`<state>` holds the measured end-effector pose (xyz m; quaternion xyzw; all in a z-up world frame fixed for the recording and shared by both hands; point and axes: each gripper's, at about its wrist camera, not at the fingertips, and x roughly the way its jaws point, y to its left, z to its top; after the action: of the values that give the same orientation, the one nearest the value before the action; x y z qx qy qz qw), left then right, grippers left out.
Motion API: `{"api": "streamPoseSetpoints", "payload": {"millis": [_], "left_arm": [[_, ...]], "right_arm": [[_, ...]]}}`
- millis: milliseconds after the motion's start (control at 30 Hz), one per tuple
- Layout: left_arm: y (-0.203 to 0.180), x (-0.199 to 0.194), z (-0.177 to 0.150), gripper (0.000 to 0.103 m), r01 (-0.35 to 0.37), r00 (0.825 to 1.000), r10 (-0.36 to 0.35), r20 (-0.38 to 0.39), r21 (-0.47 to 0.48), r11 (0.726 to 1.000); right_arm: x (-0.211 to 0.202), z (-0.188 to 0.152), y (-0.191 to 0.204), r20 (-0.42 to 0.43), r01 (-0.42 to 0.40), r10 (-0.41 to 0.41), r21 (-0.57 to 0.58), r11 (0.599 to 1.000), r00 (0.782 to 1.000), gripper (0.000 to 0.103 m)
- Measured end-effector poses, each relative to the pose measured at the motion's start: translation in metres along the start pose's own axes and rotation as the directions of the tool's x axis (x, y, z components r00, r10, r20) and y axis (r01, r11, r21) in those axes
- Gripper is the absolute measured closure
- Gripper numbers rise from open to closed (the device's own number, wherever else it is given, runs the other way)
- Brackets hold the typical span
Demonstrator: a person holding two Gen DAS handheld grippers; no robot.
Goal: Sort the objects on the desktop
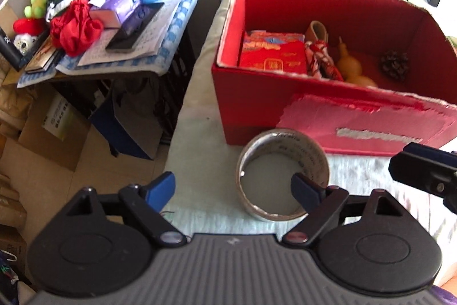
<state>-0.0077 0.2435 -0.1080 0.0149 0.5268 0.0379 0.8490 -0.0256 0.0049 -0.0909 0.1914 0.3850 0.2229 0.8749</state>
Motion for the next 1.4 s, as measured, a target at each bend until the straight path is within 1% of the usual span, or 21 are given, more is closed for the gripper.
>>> {"api": "streamPoseSetpoints", "payload": {"millis": [133,267,333,400,500,600,667,767,867,933,967,1000,1067,1167,1300,1333,1367,1400], "left_arm": [[0.002,0.012,-0.001,0.016,-0.013,1.0,0.013,-0.005,0.003,1.0],[0.002,0.028,-0.002,0.024,0.005,0.999,-0.005,-0.032,0.005,1.0],[0.0,0.035,-0.003,0.026,0.005,0.999,-0.005,-0.038,0.011,1.0],[-0.003,0.041,-0.004,0.031,0.003,0.999,-0.002,-0.04,0.021,1.0],[-0.005,0.049,-0.006,0.032,-0.003,0.999,0.004,-0.038,0.031,1.0],[-0.005,0.054,-0.007,0.031,-0.017,0.999,0.018,-0.03,0.032,0.999],[-0.002,0.056,-0.006,0.032,0.001,1.0,-0.001,-0.03,0.015,1.0],[0.0,0.06,-0.005,0.029,0.01,1.0,-0.01,-0.023,0.005,1.0],[0.004,0.064,-0.004,0.028,0.027,0.999,-0.027,-0.038,-0.014,1.0],[0.001,0.069,-0.005,0.028,0.001,0.999,0.0,-0.05,0.009,1.0],[-0.001,0.069,-0.006,0.025,-0.013,0.999,0.014,-0.041,0.019,1.0],[-0.002,0.069,-0.007,0.026,-0.014,0.999,0.015,-0.035,0.026,1.0],[-0.002,0.069,-0.007,0.027,-0.003,1.0,0.004,-0.029,0.03,1.0],[-0.001,0.07,-0.006,0.022,-0.001,1.0,0.002,-0.023,0.03,1.0],[-0.006,0.071,-0.008,0.022,0.013,1.0,-0.013,0.007,0.048,0.999],[-0.007,0.072,-0.009,0.021,0.031,0.999,-0.031,0.013,0.059,0.998],[-0.009,0.073,-0.011,0.017,0.044,0.999,-0.045,0.023,0.067,0.997],[-0.012,0.073,-0.012,0.017,0.048,0.998,-0.05,0.036,0.075,0.996]], "right_arm": [[0.011,-0.001,0.004,-0.041,0.0,0.0,0.001,1.0,0.999,0.065],[0.021,-0.001,0.007,-0.069,0.009,-0.01,-0.006,1.0,0.998,0.065],[0.027,-0.001,0.007,-0.084,0.027,-0.028,-0.005,1.0,0.996,0.065],[0.035,0.0,0.009,-0.098,0.044,-0.045,-0.017,0.999,0.994,0.065],[0.048,0.0,0.013,-0.109,0.065,-0.07,-0.051,0.997,0.992,0.065],[0.06,-0.001,0.012,-0.132,0.082,-0.089,-0.056,0.995,0.987,0.065],[0.064,-0.001,0.01,-0.146,0.077,-0.082,-0.038,0.996,0.986,0.066],[0.072,0.001,0.006,-0.164,0.076,-0.077,-0.015,0.997,0.983,0.067],[0.081,0.001,0.002,-0.207,0.095,-0.093,0.004,0.995,0.974,0.069],[0.085,0.001,-0.003,-0.239,0.092,-0.081,0.037,0.995,0.968,0.072],[0.086,0.001,-0.005,-0.248,0.084,-0.069,0.051,0.995,0.966,0.074],[0.086,0.001,-0.007,-0.253,0.076,-0.059,0.061,0.995,0.966,0.076],[0.086,0.001,-0.008,-0.258,0.072,-0.052,0.069,0.995,0.965,0.077],[0.084,0.001,-0.011,-0.264,0.063,-0.04,0.078,0.995,0.964,0.077],[0.082,0.002,-0.015,-0.269,0.066,-0.042,0.082,0.994,0.962,0.077],[0.082,0.001,-0.015,-0.272,0.072,-0.047,0.08,0.994,0.961,0.08],[0.083,0.001,-0.016,-0.279,0.077,-0.052,0.08,0.994,0.959,0.083],[0.084,0.002,-0.018,-0.286,0.074,-0.047,0.085,0.994,0.957,0.086]]}}
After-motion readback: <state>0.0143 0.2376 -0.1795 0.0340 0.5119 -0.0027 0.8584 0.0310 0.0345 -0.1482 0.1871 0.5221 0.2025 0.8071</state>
